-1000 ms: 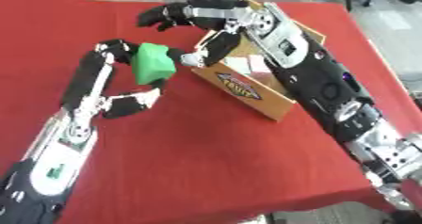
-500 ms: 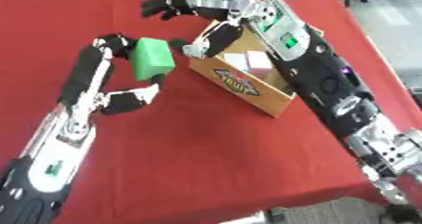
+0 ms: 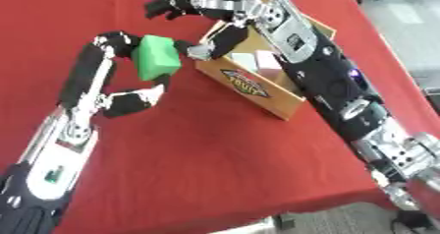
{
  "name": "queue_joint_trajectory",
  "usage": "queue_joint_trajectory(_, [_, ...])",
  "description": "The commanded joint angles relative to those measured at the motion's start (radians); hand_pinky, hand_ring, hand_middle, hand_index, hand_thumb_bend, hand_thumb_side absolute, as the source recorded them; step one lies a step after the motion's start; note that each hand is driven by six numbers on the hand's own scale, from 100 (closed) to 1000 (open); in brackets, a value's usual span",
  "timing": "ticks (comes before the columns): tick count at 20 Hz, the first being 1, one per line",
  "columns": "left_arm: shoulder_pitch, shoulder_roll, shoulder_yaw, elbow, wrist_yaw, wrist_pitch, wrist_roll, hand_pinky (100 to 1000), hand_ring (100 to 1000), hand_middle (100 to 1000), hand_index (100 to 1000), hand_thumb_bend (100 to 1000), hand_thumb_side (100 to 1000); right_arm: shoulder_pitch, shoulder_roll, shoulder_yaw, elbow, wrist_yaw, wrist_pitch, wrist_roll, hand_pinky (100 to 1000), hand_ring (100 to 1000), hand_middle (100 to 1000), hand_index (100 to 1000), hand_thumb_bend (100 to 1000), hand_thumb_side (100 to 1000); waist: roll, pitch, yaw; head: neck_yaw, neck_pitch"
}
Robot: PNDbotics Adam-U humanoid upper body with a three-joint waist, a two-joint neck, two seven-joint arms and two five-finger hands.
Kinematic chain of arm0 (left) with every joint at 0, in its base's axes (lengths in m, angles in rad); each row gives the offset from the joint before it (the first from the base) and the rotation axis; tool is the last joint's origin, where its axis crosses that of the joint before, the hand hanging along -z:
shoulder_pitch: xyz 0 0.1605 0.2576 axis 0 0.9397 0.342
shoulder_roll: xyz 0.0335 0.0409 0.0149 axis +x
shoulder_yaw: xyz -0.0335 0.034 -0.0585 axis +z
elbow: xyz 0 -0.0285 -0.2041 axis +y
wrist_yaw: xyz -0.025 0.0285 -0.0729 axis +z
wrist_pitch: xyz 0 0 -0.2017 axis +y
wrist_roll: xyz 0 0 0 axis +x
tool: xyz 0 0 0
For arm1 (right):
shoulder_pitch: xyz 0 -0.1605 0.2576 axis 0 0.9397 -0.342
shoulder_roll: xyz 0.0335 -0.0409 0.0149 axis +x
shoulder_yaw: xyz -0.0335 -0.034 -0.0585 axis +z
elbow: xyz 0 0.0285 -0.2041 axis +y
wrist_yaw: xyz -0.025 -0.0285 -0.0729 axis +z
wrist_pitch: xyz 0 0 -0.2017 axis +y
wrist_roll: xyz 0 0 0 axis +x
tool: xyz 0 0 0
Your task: Pick up the objects with one hand, pass them to the other hand, and then place them into the box on the other side of the table.
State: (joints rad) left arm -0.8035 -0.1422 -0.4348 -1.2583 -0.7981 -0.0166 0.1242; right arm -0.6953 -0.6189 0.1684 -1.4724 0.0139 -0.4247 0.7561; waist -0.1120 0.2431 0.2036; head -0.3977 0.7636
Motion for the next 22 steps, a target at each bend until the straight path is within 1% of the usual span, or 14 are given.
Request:
queue_joint_trajectory(1, [-0.028, -0.014, 0.004, -0.021, -0.005, 0.009, 0.003, 666, 570, 537, 497, 100, 172, -0.013, -0.015, -0.004, -0.005, 0.009, -0.161, 0.151, 954, 1000, 917, 1000, 100, 219, 0.0, -0.013, -0.001, -0.002, 0.006])
queue_joint_trajectory(2, [-0.032, -0.013, 0.005, -0.02, -0.01, 0.016, 0.003, 665, 570, 537, 497, 100, 170, -0.012, -0.014, -0.004, -0.003, 0.009, -0.16, 0.151, 954, 1000, 917, 1000, 100, 218, -0.001, -0.013, -0.002, 0.0, 0.006])
queue_joint_trajectory(3, [-0.036, -0.013, 0.006, -0.018, -0.015, 0.023, 0.001, 664, 570, 536, 497, 100, 169, -0.012, -0.014, -0.004, -0.002, 0.007, -0.158, 0.151, 954, 1000, 918, 1000, 100, 235, -0.002, -0.013, -0.002, 0.001, 0.006])
queue_joint_trajectory(4, [-0.04, -0.013, 0.008, -0.014, -0.02, 0.03, -0.001, 663, 568, 535, 496, 100, 168, -0.012, -0.013, -0.005, -0.002, 0.004, -0.154, 0.151, 953, 1000, 918, 1000, 100, 213, -0.004, -0.012, -0.004, 0.004, 0.005])
queue_joint_trajectory(6, [-0.046, -0.014, 0.012, -0.005, -0.028, 0.044, -0.003, 662, 567, 535, 496, 100, 166, -0.011, -0.01, -0.009, -0.003, -0.007, -0.141, 0.151, 952, 1000, 918, 1000, 100, 210, -0.009, -0.01, -0.008, 0.011, 0.004])
queue_joint_trajectory(9, [-0.05, -0.014, 0.016, 0.009, -0.039, 0.054, -0.005, 661, 567, 534, 495, 100, 165, -0.009, -0.006, -0.011, -0.01, -0.024, -0.113, 0.151, 951, 1000, 919, 1000, 100, 206, -0.013, -0.008, -0.014, 0.015, 0.005])
queue_joint_trajectory(16, [-0.06, -0.014, 0.027, 0.019, -0.041, 0.066, -0.007, 658, 565, 534, 495, 100, 162, -0.017, -0.003, 0.004, -0.06, -0.078, -0.044, 0.151, 952, 1000, 923, 1000, 100, 200, -0.011, -0.006, -0.02, 0.017, 0.003])
queue_joint_trajectory(21, [-0.065, -0.014, 0.029, 0.016, -0.045, 0.078, -0.006, 654, 563, 532, 495, 100, 155, -0.014, 0.0, 0.006, -0.072, -0.078, -0.027, 0.151, 953, 1000, 925, 1000, 100, 200, -0.012, -0.006, -0.022, 0.02, -0.008])
queue_joint_trajectory(22, [-0.066, -0.015, 0.028, 0.015, -0.046, 0.08, -0.005, 655, 563, 532, 495, 100, 154, -0.014, 0.001, 0.005, -0.07, -0.074, -0.028, 0.151, 954, 1000, 927, 1000, 100, 171, -0.012, -0.006, -0.022, 0.021, -0.009])
